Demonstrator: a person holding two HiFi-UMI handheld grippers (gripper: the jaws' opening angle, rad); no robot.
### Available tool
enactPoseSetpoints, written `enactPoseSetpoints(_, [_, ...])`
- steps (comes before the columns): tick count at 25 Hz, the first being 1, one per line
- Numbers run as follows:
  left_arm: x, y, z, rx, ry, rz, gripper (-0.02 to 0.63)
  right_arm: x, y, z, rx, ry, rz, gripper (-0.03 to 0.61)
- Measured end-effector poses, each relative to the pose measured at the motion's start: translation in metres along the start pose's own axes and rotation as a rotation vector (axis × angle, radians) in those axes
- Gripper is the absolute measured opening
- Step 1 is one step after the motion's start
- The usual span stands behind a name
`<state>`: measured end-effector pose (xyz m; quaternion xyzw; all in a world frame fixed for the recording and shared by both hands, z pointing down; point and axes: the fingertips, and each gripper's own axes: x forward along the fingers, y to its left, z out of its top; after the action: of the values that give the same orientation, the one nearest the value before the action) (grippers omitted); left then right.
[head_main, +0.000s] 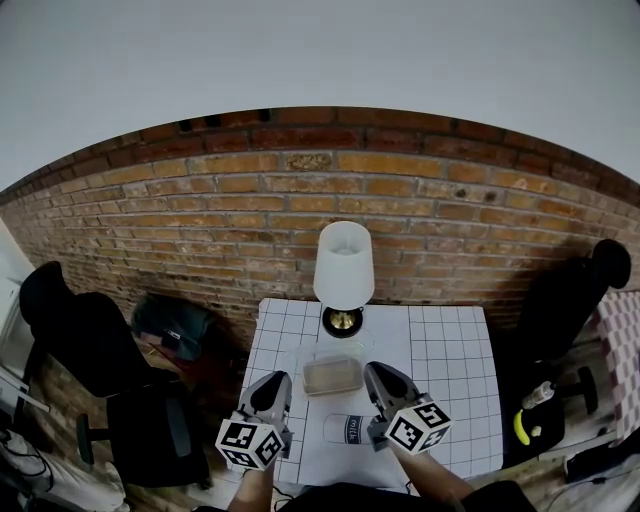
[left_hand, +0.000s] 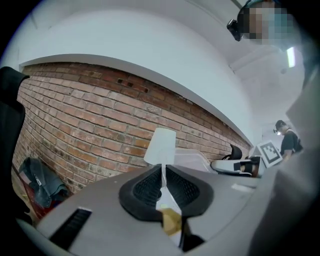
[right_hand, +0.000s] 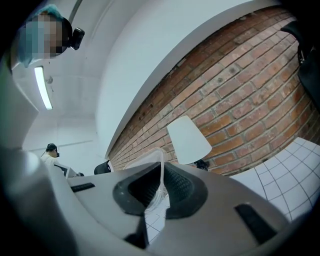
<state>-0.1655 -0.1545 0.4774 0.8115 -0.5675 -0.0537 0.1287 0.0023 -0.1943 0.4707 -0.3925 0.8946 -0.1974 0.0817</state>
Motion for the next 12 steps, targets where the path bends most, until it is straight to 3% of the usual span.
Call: enactPoseSetpoints(12, [-0.016, -0.008, 0.018, 0.016, -0.057, 0.036, 0.032, -0.003, 0.015, 0.013, -0.029, -0.017, 0.052, 0.018])
